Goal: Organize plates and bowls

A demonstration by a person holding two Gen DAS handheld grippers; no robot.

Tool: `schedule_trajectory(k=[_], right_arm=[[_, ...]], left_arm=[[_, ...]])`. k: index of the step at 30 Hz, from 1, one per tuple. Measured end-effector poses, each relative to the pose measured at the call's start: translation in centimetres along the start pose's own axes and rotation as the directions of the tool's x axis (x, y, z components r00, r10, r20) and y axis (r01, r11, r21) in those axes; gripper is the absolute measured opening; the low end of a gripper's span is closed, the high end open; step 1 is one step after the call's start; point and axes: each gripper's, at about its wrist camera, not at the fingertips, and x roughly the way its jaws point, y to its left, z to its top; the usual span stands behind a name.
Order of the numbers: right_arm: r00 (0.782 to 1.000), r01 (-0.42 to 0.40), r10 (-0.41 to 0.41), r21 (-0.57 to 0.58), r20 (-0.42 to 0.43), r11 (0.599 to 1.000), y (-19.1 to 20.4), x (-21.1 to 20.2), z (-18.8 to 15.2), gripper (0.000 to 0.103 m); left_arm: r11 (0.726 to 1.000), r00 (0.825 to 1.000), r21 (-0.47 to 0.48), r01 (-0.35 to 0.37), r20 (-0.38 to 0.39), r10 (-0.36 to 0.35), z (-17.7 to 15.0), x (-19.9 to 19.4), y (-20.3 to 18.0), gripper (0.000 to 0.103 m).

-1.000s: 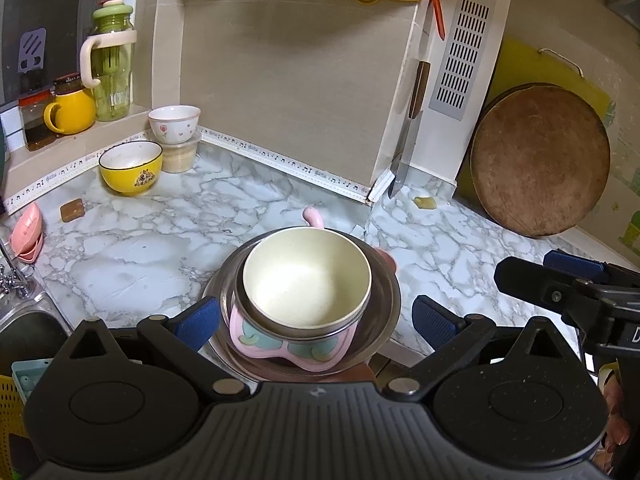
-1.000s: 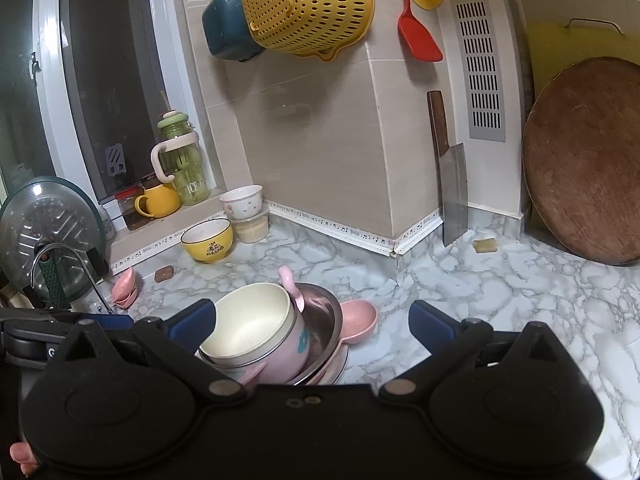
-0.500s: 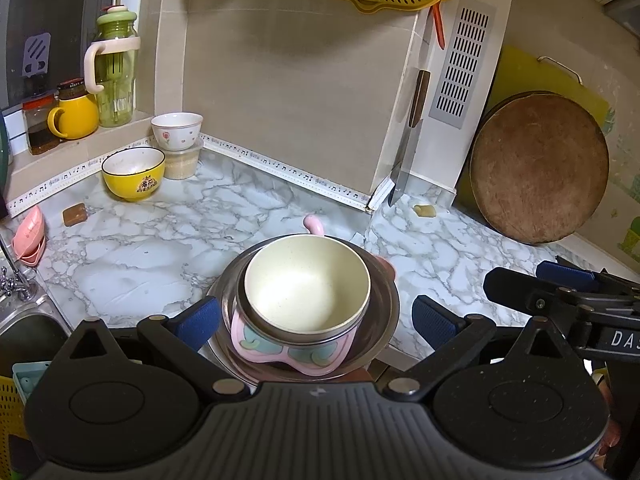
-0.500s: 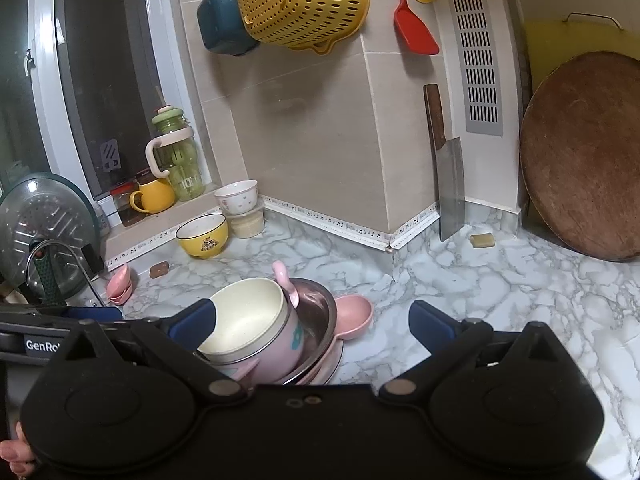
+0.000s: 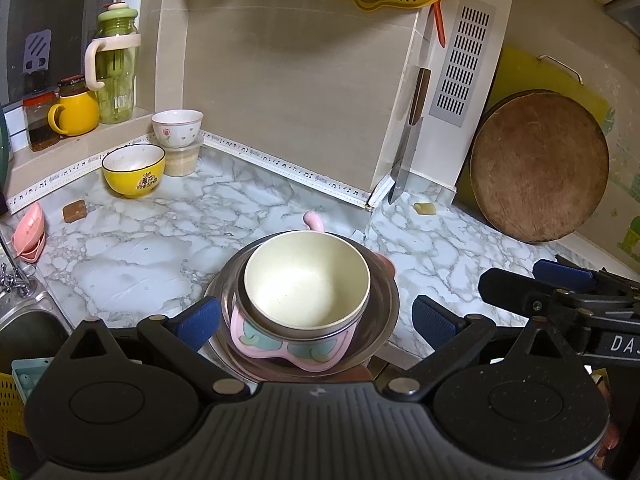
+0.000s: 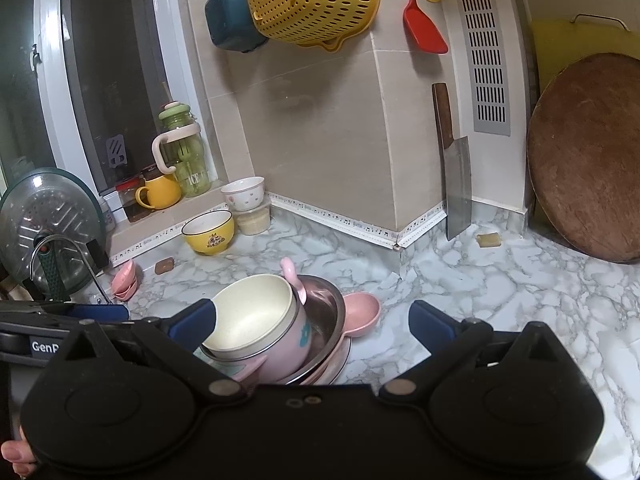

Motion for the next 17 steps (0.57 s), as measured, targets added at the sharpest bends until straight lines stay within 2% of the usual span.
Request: schedule_trajectory(k=[17], right_arm=[[1.0,0.009,-0.009,0.016,-0.003,1.0,-0.48,0.0,0.03,0.103]], left_arm=[[1.0,1.0,-0.029,-0.007,-0.002,0.006,0.22,0.58,0.39,0.103]])
